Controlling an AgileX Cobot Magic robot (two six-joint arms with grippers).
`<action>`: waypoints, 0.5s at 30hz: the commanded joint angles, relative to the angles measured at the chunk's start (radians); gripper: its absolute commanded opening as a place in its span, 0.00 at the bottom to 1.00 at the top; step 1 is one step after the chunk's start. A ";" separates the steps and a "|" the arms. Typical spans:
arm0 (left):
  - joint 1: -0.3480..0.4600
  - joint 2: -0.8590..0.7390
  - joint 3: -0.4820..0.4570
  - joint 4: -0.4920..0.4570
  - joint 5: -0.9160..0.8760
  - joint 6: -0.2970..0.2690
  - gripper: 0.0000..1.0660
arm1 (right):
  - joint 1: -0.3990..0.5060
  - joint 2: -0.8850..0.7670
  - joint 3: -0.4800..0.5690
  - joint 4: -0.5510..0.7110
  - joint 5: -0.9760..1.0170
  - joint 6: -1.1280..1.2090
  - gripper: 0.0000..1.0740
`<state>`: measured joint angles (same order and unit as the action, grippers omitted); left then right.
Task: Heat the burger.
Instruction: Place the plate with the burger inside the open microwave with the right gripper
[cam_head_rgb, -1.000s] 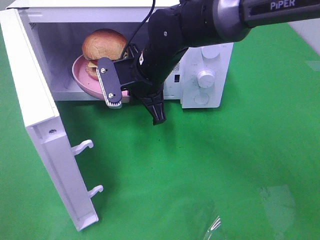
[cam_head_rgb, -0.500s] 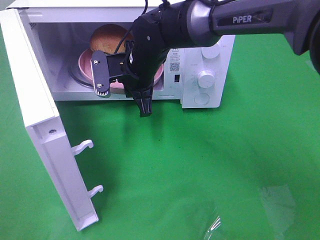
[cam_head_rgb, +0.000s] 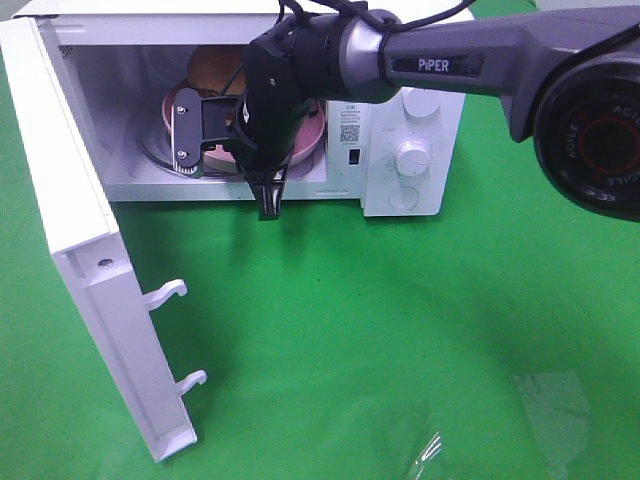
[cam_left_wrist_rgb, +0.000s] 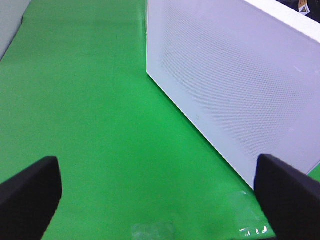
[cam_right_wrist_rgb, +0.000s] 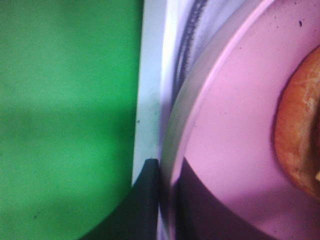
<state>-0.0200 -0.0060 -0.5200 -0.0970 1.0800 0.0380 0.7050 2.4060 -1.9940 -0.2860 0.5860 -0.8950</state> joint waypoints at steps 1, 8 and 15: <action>0.000 -0.014 0.004 0.001 -0.011 -0.004 0.91 | 0.005 -0.004 -0.040 -0.032 -0.034 0.008 0.00; 0.000 -0.014 0.004 0.003 -0.011 -0.004 0.91 | 0.010 0.007 -0.074 0.032 -0.042 -0.074 0.00; 0.000 -0.014 0.004 0.004 -0.011 -0.004 0.91 | 0.010 0.007 -0.074 0.100 -0.024 -0.155 0.00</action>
<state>-0.0200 -0.0060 -0.5200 -0.0940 1.0800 0.0380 0.7130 2.4230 -2.0510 -0.1820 0.6150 -1.0310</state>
